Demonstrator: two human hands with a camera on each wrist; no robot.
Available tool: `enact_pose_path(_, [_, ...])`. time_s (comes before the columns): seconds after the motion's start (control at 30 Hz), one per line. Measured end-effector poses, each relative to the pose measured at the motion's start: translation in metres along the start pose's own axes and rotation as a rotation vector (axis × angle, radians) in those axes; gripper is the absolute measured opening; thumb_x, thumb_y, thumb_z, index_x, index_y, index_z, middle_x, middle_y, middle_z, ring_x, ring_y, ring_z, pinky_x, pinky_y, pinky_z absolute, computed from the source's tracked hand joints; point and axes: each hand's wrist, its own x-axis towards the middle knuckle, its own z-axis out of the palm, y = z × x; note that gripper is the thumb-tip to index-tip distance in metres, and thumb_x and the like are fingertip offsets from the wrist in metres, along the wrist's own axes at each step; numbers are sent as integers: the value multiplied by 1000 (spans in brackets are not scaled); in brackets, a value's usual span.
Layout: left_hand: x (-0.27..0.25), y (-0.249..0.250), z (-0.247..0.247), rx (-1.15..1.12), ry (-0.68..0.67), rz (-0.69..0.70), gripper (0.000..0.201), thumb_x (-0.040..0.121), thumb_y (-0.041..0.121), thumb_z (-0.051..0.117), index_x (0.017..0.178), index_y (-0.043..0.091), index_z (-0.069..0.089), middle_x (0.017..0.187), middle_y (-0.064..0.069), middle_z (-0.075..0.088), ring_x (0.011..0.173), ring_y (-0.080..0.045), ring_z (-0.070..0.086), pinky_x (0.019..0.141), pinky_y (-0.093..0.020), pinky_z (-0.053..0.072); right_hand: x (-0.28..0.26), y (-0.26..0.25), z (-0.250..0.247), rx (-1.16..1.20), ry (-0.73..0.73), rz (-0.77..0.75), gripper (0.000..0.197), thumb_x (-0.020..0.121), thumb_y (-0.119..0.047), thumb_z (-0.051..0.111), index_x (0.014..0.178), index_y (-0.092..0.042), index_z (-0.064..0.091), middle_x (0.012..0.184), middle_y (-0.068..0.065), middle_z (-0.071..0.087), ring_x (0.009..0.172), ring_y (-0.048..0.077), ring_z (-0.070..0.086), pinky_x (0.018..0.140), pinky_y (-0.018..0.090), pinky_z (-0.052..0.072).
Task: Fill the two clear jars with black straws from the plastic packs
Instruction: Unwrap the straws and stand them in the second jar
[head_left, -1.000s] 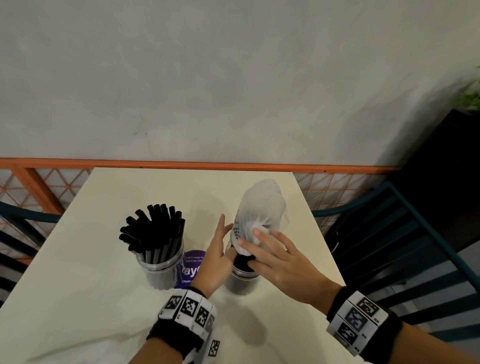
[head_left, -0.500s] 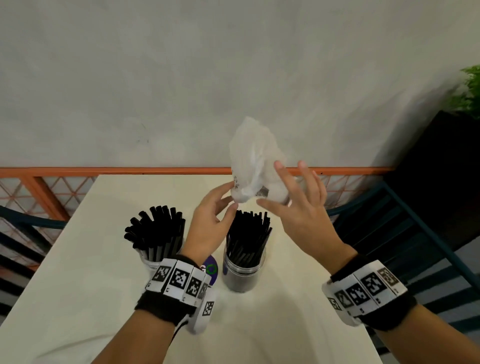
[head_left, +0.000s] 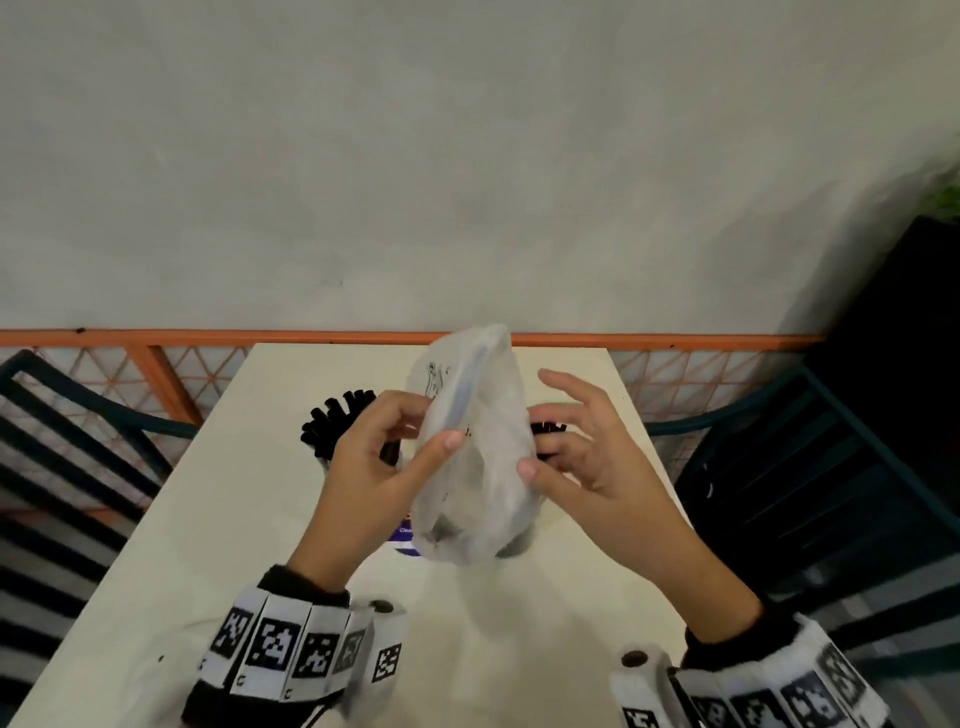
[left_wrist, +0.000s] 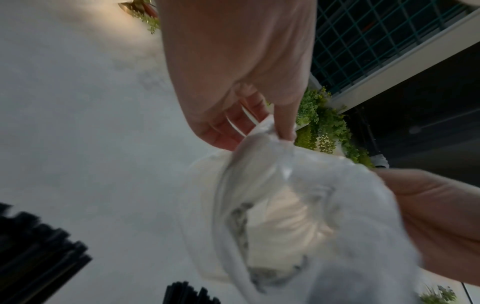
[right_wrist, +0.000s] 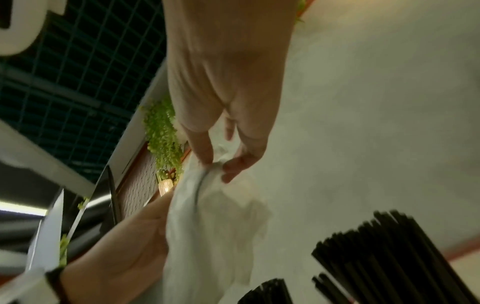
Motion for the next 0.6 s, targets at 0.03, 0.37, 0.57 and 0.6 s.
enact_pose_path(0.03, [-11,2,-2,-10,-27,-5,15,71,40,66,79,29,60,87,-2,63,85,-24,62,76,-37,52,-6,2,2,55,-26,105,67,80,1,68,127,-38,40,106,1,61,86,11,65,78,26,55])
enact_pose_path(0.37, [-100,-32,-31,425,249,-139,27,68,8,47,72,34,42,71,1,42,60,-6,39,52,-14,32,-68,68,5,-389,209,364,35,67,16,43,62,-18,37,55,-4,35,52,13,28,43,15,26])
enact_pose_path(0.57, [-138,-36,0,69,229,-697,12,88,24,48,79,23,55,83,-2,62,73,-17,56,68,-29,46,-83,105,2,-52,109,757,20,82,6,44,76,-12,47,74,14,48,54,24,45,44,27,41])
enact_pose_path(0.6, [-142,-35,3,-55,193,-787,17,92,24,46,83,23,61,92,-5,67,80,-17,61,72,-33,49,-86,110,1,31,69,810,17,84,4,46,77,-10,49,81,17,50,59,26,51,47,28,47])
